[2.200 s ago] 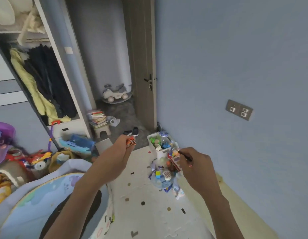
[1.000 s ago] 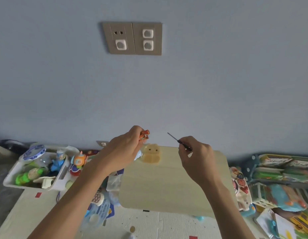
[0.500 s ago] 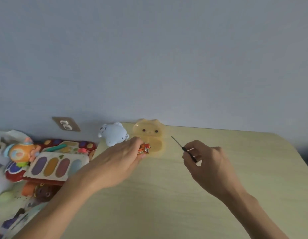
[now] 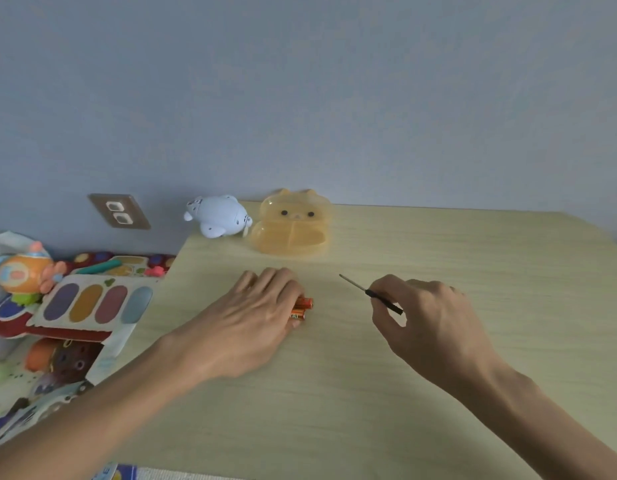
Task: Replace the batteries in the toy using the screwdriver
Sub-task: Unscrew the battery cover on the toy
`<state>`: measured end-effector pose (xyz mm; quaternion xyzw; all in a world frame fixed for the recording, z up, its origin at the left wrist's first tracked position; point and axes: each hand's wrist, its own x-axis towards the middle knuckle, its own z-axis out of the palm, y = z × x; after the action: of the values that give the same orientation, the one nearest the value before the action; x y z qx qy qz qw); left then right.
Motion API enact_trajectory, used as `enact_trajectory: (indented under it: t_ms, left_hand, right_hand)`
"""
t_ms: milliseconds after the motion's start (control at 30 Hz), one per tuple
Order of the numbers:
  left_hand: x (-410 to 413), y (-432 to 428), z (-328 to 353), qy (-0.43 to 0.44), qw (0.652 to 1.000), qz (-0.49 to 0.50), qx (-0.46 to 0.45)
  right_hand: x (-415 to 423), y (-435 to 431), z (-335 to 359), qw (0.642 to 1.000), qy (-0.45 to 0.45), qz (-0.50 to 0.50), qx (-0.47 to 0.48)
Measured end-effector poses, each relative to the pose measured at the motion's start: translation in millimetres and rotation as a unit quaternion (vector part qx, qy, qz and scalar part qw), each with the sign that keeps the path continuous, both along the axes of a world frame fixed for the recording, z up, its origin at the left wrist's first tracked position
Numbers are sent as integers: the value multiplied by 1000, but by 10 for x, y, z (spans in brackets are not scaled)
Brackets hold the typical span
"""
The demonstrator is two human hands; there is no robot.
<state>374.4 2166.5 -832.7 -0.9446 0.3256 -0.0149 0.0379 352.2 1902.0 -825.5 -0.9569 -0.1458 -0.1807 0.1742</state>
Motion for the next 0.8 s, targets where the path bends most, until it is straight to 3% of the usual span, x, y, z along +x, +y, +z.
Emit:
enact_trajectory:
  t_ms: [600, 733, 800]
  left_hand:
    - [-88, 37, -39, 81, 994, 25, -71]
    - [-30, 78, 153, 114, 983, 41, -134]
    - [240, 212, 283, 79, 974, 62, -202]
  right_hand:
    - [42, 33, -187, 999, -29, 15, -7]
    - [47, 24, -193, 1000, -17, 5, -6]
    - [59, 36, -195, 1000, -15, 1, -2]
